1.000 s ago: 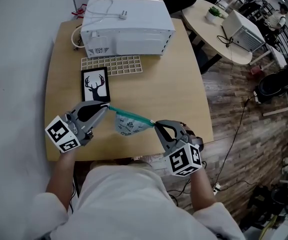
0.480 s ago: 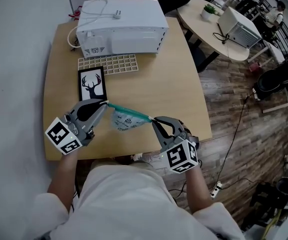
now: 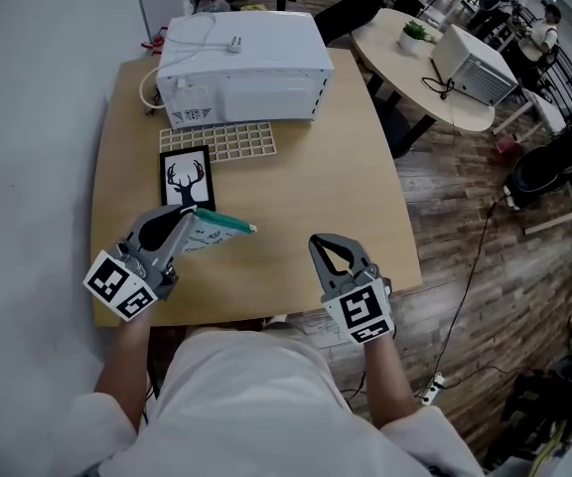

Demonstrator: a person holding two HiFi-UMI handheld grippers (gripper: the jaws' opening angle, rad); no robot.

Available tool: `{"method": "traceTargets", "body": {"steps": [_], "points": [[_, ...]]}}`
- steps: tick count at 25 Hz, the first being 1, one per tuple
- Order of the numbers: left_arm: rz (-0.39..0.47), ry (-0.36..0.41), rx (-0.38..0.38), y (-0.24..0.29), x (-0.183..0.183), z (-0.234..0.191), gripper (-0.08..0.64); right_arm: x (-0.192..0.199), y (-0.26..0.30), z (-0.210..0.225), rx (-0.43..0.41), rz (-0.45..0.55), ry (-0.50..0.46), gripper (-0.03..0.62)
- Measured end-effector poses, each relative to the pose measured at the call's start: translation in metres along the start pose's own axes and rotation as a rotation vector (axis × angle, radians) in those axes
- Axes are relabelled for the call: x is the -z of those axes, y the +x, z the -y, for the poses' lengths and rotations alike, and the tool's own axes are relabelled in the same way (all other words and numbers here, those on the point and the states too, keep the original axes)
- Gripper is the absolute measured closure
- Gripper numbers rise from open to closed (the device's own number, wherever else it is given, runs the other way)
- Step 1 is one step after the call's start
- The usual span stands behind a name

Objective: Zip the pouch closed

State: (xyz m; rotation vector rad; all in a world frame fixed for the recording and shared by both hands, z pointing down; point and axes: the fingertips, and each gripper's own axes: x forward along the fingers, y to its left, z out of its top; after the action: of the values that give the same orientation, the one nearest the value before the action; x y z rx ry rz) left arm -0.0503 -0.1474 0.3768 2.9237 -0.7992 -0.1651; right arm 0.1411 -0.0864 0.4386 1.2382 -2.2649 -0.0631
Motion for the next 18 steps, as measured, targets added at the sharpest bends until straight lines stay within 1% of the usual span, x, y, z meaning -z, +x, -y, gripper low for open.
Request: {"method": "traceTargets", "body": {"steps": [4,6,9,12,18], "points": [[-0.004,-0.010,-0.139,-0.022,-0.004,-0.027,0.535,0.004,-0.006,0.023,0.041,0.100,0.256,0.591],[0.009,-0.020,-0.199,-0.035,-0.008,-0.038,0.535,0.005,-0.010,0.034,0.063,0.132,0.335,0.591],[0.026,-0.015,-0.265,-0.052,-0.015,-0.047,0.535,0.009,-0.017,0.043,0.089,0.144,0.384,0.591],[0.045,-0.007,-0.312,-0.064,-0.022,-0.049,0.535,0.011,-0.028,0.054,0.127,0.160,0.414,0.591],[0.076,0.000,-0.398,-0.086,-0.036,-0.051,0.535,0.003,-0.050,0.074,0.204,0.208,0.424,0.591]]}}
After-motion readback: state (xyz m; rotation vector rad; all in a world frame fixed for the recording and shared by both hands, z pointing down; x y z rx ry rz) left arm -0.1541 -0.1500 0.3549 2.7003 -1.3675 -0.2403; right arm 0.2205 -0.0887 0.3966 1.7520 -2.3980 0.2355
